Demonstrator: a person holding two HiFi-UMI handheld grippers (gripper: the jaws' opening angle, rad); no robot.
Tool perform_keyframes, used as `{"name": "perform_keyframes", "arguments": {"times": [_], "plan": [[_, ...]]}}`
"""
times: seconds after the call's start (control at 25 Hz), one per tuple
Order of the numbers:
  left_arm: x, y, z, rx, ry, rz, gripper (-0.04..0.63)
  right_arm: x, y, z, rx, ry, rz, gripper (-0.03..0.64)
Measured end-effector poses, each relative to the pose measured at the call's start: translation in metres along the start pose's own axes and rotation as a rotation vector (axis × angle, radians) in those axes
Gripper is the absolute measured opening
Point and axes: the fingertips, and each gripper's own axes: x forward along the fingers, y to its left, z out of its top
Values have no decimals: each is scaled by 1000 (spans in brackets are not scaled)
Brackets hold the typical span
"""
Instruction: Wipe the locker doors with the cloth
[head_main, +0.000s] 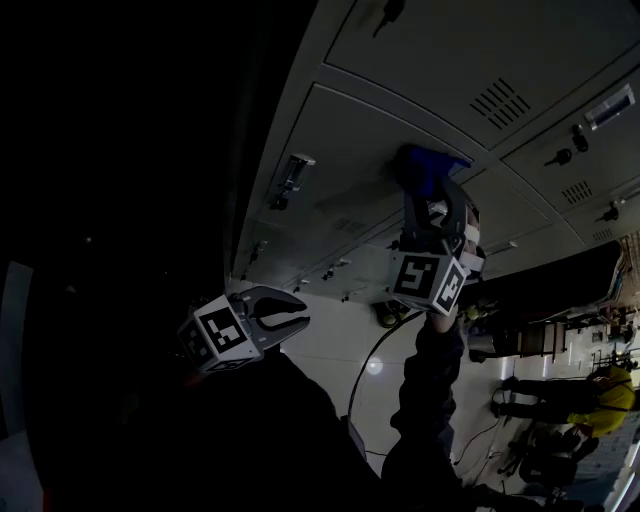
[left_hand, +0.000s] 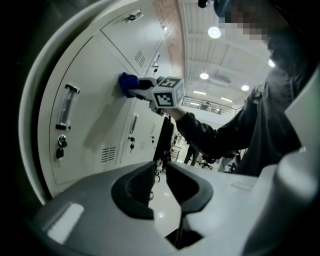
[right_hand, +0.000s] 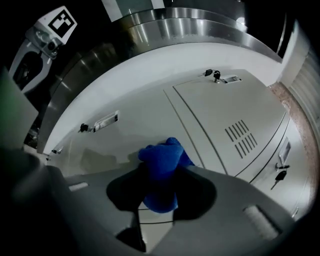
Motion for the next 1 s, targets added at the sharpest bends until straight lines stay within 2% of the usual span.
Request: {"name": "perform_keyframes", "arguments": {"times": [0.16, 0.4, 0.6, 0.8, 1.0], "plan": [[0, 3, -6, -26, -2, 7, 44, 7, 50, -18, 18, 18, 69, 126], [3, 6, -9, -36, 14, 4, 44, 15, 110, -39, 7, 30, 120, 126], [6, 5, -10, -42, 32, 3, 44, 22, 158, -55, 46, 43, 184, 126], [5, 3, -3, -73, 74, 12, 44, 28, 212, -73, 46, 62, 252, 126], [7, 9, -10, -70, 91, 29, 45, 33, 259, -86, 72, 73, 315, 126]]}}
